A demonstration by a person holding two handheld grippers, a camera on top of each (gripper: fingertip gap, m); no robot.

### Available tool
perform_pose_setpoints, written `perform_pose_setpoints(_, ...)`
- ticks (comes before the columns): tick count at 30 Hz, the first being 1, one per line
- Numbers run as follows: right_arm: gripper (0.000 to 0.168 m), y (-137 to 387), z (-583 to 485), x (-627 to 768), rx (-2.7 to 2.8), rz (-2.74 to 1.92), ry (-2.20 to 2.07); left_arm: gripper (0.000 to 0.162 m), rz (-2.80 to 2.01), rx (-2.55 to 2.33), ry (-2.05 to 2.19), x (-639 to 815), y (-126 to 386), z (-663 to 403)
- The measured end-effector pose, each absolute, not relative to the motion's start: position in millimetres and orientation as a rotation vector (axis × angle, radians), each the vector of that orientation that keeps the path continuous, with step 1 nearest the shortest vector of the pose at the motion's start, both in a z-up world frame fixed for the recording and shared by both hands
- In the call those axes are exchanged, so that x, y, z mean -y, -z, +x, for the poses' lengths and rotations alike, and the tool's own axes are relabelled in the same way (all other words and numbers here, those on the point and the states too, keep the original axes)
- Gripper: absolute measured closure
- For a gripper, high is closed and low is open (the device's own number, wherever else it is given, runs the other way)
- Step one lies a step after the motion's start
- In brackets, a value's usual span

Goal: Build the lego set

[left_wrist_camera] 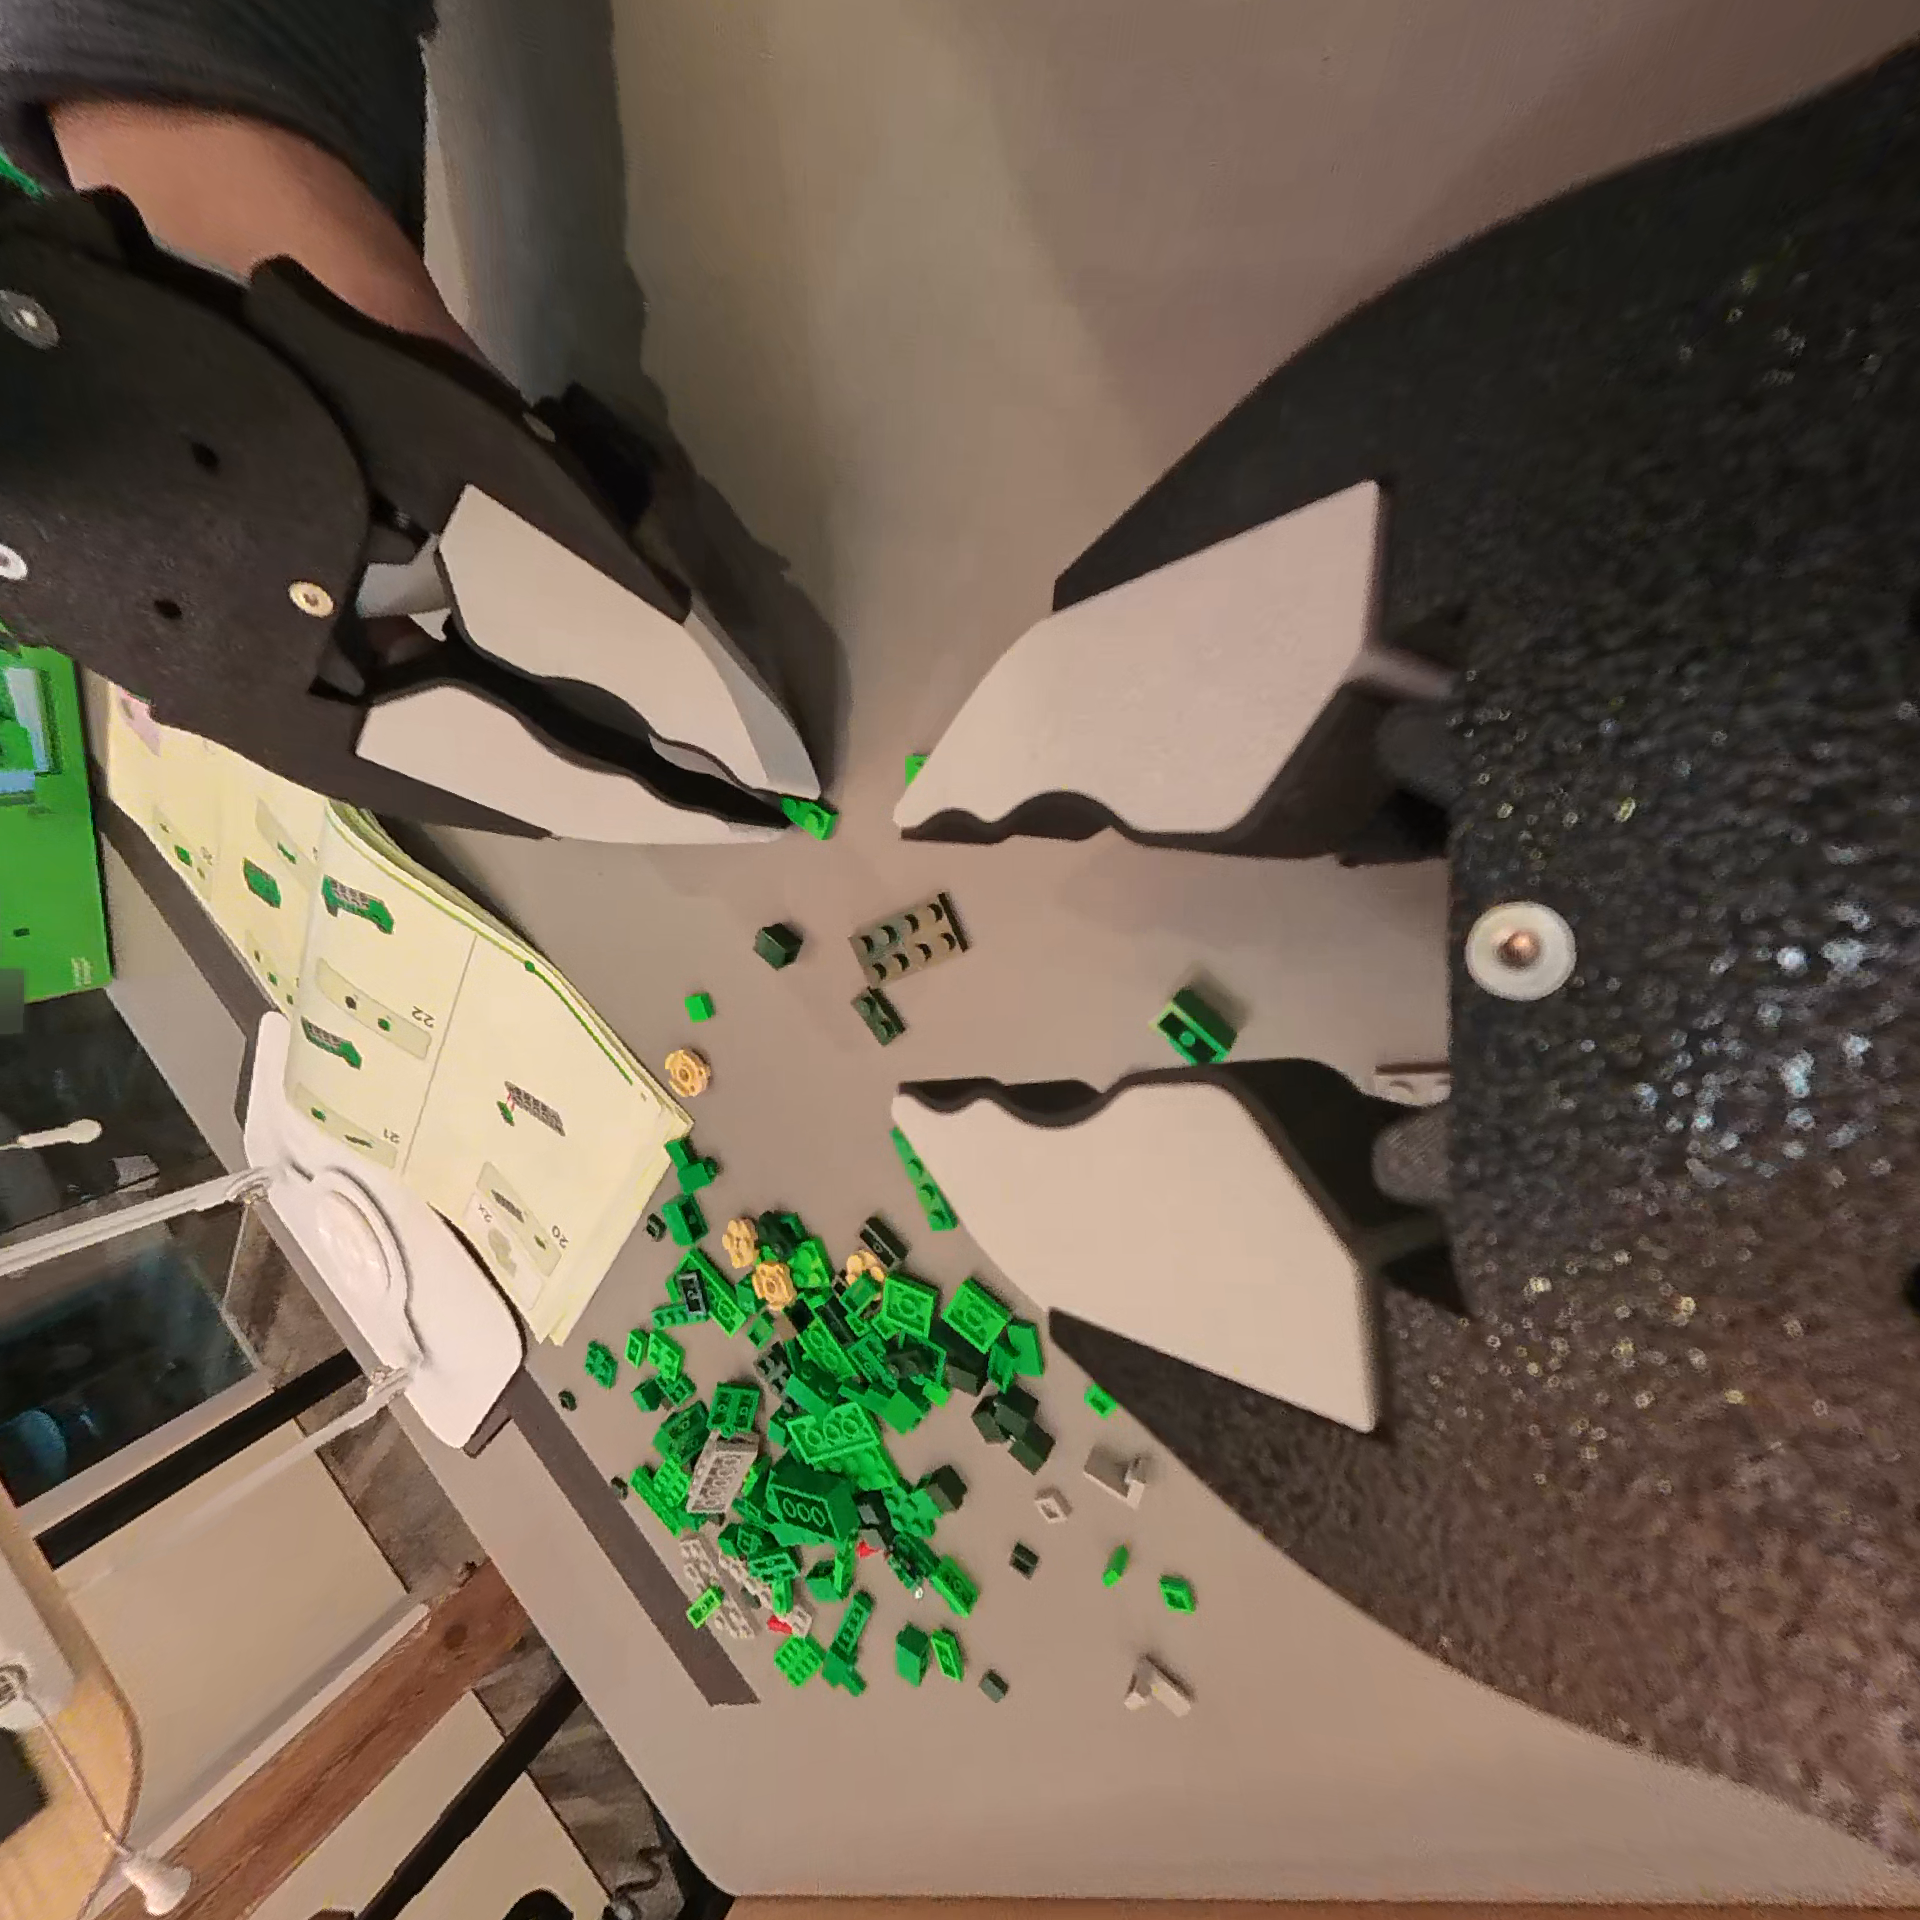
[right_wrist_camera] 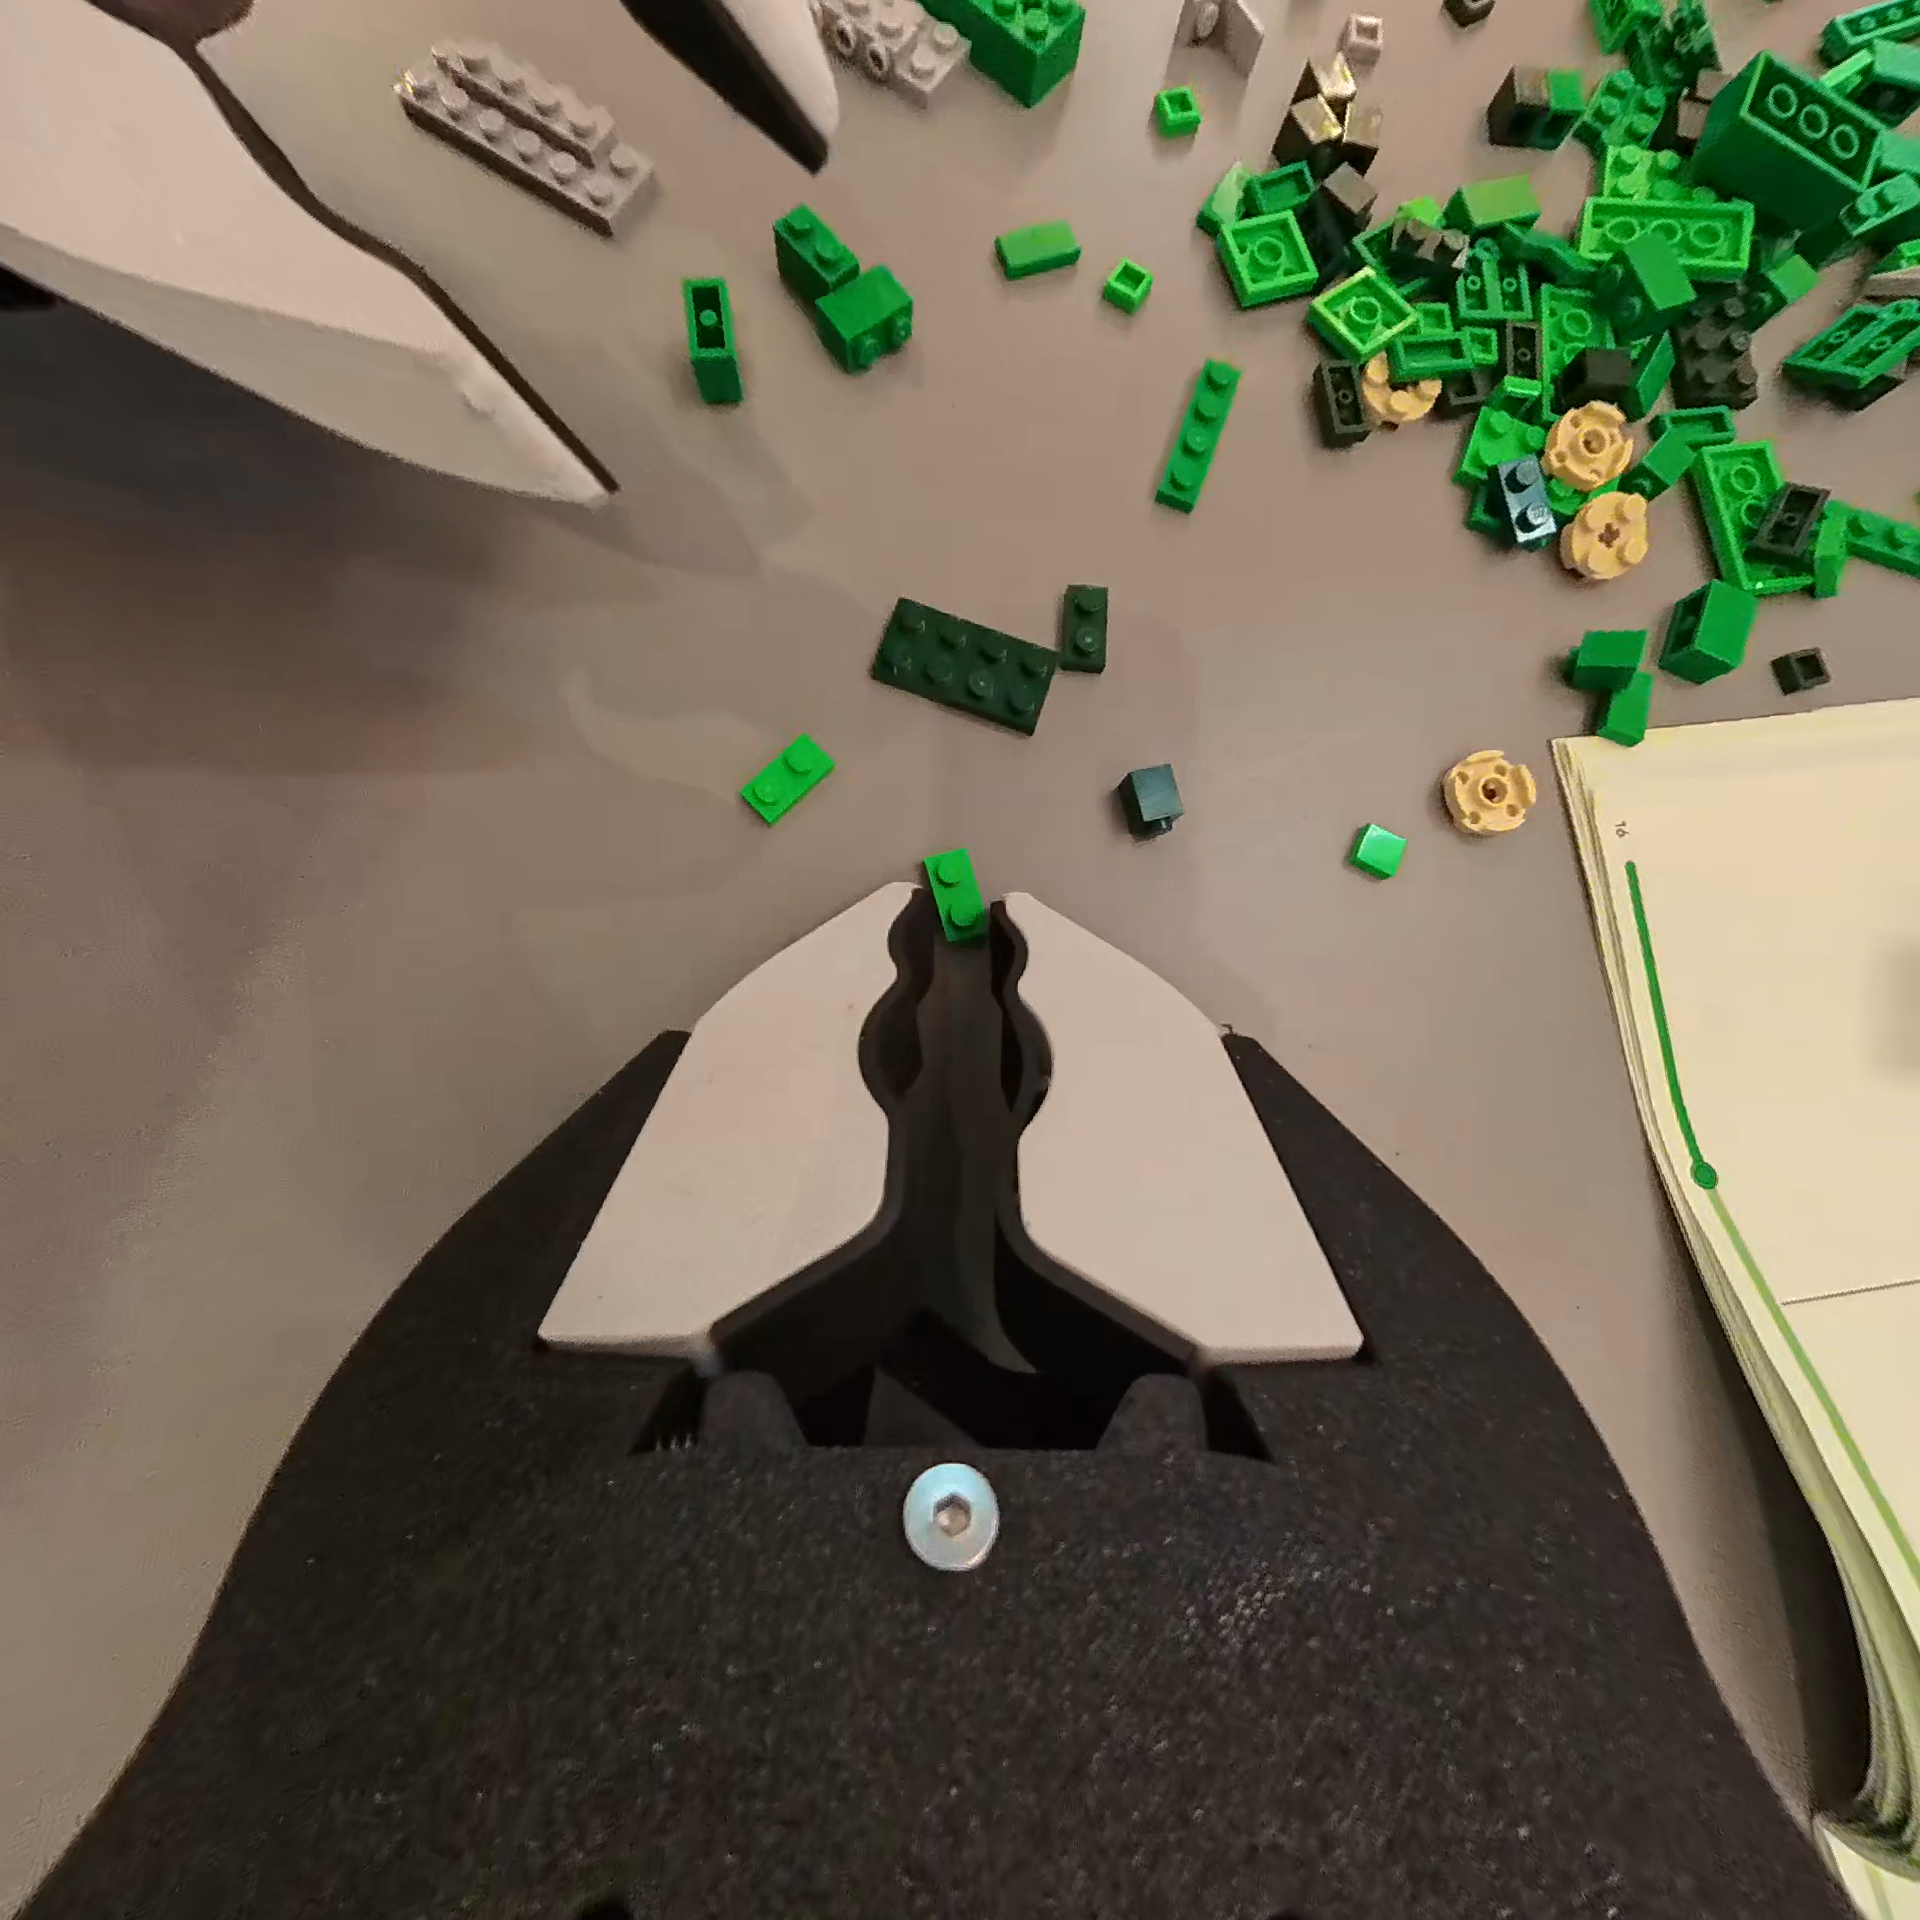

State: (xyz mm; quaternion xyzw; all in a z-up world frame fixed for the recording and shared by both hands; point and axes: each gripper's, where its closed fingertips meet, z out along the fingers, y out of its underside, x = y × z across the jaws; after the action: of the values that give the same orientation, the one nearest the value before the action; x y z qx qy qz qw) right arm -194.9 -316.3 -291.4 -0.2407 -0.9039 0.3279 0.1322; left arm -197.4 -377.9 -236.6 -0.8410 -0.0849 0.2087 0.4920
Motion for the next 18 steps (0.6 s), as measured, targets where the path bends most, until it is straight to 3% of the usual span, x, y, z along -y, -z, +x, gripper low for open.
perform_pose_setpoints(9,0.161,286.2,-196.9,312.7,2.502,-0.706,-0.943,0.117,-2.042,0.248,-0.433,368.6,245.6,-191.1)
perform_pose_setpoints(18,0.162,216.3,-199.7,194.3,1.878,-0.968,-1.017,0.119,-2.045,0.171,-0.276,288.6,242.8,-158.3)
